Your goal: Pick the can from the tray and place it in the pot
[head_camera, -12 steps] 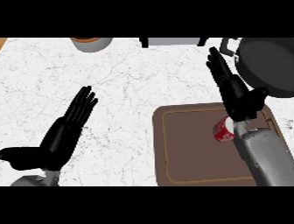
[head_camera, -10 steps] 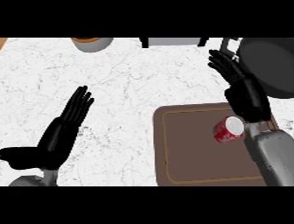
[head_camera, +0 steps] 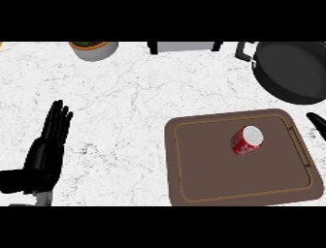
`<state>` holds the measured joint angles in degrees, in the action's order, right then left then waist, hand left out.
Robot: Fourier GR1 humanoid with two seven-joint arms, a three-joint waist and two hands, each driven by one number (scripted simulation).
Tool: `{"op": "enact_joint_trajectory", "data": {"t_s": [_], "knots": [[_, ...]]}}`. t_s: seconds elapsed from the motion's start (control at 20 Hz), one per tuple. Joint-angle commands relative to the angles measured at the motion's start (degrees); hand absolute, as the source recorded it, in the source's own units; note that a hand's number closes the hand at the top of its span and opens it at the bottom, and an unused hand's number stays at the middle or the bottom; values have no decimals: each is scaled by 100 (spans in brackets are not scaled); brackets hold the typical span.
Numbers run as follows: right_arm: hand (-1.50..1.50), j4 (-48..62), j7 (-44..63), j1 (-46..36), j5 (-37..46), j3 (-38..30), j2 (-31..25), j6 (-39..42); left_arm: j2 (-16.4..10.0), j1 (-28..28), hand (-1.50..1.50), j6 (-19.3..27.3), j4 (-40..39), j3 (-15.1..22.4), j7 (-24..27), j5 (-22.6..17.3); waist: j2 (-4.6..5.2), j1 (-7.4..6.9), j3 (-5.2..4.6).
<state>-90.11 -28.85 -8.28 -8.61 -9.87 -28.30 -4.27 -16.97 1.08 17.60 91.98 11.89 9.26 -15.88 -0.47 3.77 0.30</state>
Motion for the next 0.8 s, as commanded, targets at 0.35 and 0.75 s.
{"op": "enact_joint_trajectory", "data": {"t_s": [0.35,0.75], "knots": [[-150,-1524,-2381,2676,337,-441,543,552,396,-254,0,169,-243,139,15,383,36,-289,-32],[-150,-2021,-663,3583,2125,-298,-847,648,277,-131,0,147,-18,185,-112,401,43,-356,-48]]}}
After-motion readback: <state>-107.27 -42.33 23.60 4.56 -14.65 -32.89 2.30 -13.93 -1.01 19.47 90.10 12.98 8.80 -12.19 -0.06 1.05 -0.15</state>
